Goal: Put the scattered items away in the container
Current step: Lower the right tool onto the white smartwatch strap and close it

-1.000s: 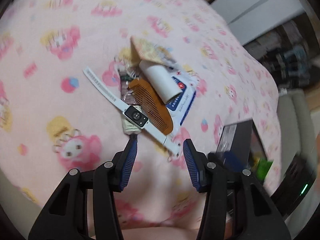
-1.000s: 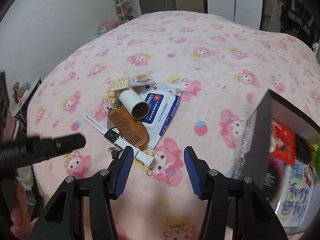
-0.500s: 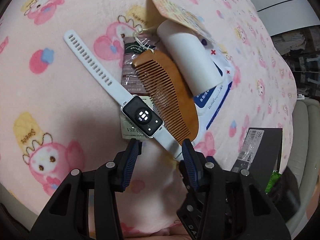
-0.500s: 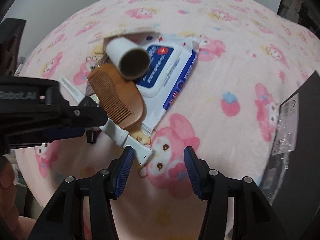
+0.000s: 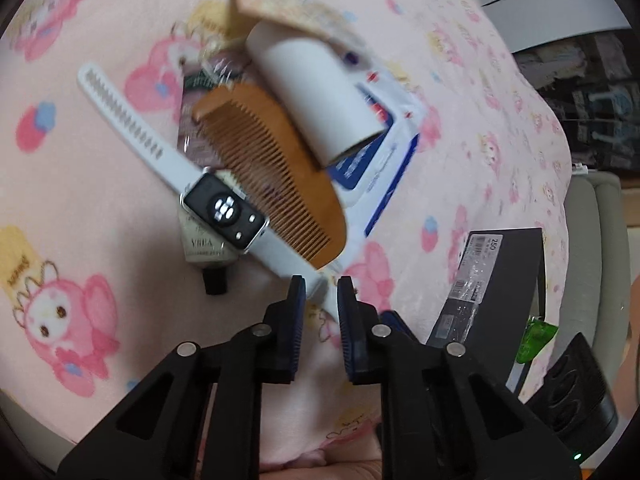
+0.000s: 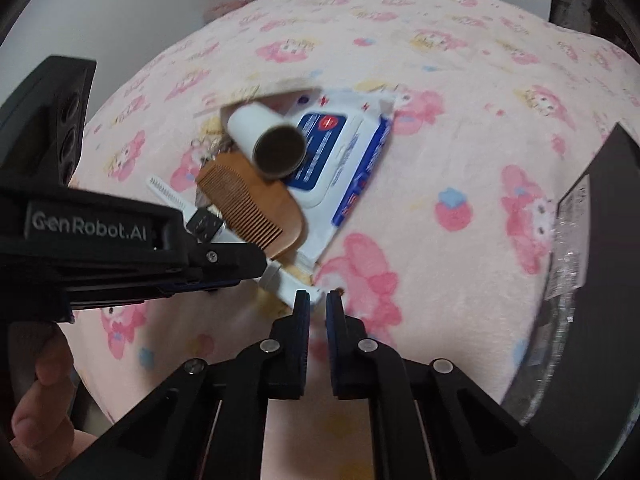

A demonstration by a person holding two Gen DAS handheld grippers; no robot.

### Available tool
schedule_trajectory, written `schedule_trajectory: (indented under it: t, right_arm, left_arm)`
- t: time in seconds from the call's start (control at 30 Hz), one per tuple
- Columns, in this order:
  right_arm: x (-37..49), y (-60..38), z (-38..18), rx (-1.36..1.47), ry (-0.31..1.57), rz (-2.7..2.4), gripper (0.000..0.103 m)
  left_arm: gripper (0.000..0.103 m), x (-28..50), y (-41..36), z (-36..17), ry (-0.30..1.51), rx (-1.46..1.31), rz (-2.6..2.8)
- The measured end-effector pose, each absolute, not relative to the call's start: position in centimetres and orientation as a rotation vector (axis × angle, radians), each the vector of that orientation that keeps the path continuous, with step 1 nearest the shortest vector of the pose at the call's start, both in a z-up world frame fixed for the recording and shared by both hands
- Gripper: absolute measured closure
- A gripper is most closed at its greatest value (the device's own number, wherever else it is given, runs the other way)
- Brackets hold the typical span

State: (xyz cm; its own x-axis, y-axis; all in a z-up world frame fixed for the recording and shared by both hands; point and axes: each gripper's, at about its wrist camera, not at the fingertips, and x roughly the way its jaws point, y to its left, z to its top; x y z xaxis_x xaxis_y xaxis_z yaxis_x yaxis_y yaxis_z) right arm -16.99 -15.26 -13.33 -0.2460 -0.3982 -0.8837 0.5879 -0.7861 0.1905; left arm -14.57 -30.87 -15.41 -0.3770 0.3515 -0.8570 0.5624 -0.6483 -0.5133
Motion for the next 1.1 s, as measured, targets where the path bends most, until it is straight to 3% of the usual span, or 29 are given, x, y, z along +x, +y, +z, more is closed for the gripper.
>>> schedule_trajectory:
  t: [0.2,0.27,0.4,0.43,0.5,0.6,0.63,1.1]
  right_arm:
    - [-17.4,-14.7,-12.9,1.402,0.235,-2.039,0.096]
    - [-17.3,-15.6,-13.6,1.409,0.283,-2.028,0.09]
    - [-17.2,-17.8,-15.4,1.423,0.402,-1.991,0.058]
    - [-17.2,-18.3,-15.9,1.43,0.426,-1.981,0.058]
    - [-17.5,-18.7,-16.8,1.438,0.443,-1.973,0.058]
    - [-17.9,-18.1,-16.9,1.449,0.38,-1.977,0.089]
    - [-18.0,-17.6,-16.5,1.447,0.347,-1.975,0.093]
    - [-11.6,-8.3,-12.6,1.375,0.302,-2.067,0.093]
  left_arm:
    - [0.087,-13.6,-32.2,-15.0,1.226,1.589,-2.117]
    - [0.083,-13.1,-32.9,-15.1,1.239,1.562,-2.094]
    - [0.081,-12.8,-33.2,-15.7,1.233,1.58,-2.066]
    - [0.081,-12.9,-33.2,-15.9,1.229,1.582,-2.062]
    - [0.081,-12.9,-33.3,-16.1,1.232,1.584,-2.056]
    - [0.081,-13.1,-32.9,-16.1,1.235,1.588,-2.059]
    - [0.081,-13.1,-32.8,-16.1,1.237,1.59,-2.061]
    - [0.078,-13.1,-29.2,-14.9,1.237,1.585,-2.11]
